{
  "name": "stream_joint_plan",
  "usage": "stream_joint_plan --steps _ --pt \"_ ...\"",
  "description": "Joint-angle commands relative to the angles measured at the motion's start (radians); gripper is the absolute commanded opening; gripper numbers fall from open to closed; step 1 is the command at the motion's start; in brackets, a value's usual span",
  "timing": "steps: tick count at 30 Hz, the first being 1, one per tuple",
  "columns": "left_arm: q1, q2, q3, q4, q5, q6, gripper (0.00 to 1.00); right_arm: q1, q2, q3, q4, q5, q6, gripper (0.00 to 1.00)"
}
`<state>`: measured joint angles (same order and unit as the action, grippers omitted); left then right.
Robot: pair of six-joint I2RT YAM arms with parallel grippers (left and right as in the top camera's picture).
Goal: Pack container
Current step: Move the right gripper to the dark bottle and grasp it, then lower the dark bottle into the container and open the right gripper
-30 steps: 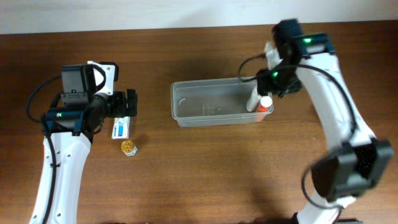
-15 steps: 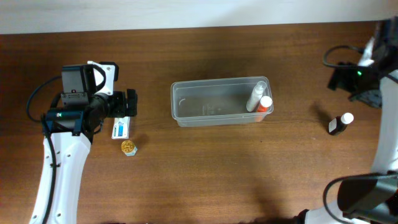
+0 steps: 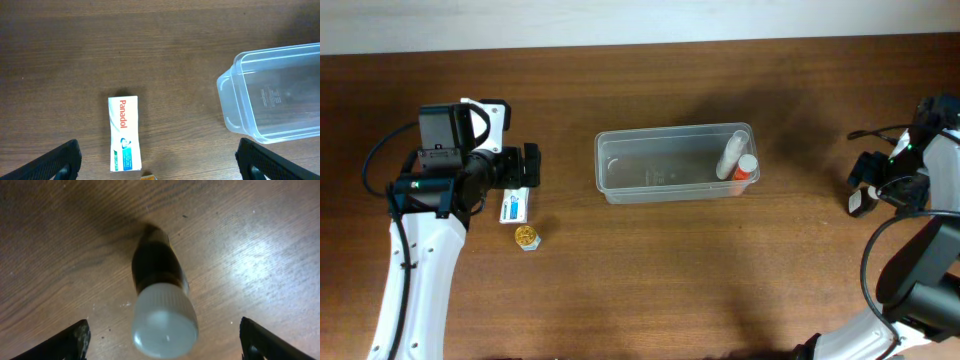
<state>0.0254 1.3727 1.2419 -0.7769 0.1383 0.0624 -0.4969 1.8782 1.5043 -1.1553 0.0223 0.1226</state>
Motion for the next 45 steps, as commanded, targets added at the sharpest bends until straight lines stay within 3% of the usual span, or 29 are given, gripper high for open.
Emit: stream_joint_plan --steps 1,10,17,28,36,39,45 --pt "0.003 0.003 0.019 0.002 -0.004 -0.009 0.99 -0.010 0.010 -0.003 0.023 0.005 -0.018 0.80" --pt "0.003 0.003 0.019 0.002 -0.004 -0.010 0.99 -0.010 0.010 -0.003 0.038 0.005 -0.018 0.37" --pt "0.003 0.003 0.019 0.002 -0.004 -0.010 0.99 -0.010 0.010 -0.003 0.038 0.005 -0.018 0.27" --pt "0.003 0.003 0.019 0.002 -0.004 -0.009 0.99 -0.008 0.002 0.011 0.033 -0.062 -0.019 0.18" --pt "0.003 0.003 0.019 0.002 -0.004 -0.010 0.99 0.050 -0.076 0.161 -0.127 -0.124 -0.067 0.18" --pt "0.003 0.003 0.019 0.002 -0.004 -0.010 0.99 0.190 -0.147 0.327 -0.272 -0.123 -0.093 0.18" --pt "0.003 0.003 0.019 0.002 -0.004 -0.010 0.99 0.422 -0.183 0.514 -0.364 -0.120 -0.089 0.19"
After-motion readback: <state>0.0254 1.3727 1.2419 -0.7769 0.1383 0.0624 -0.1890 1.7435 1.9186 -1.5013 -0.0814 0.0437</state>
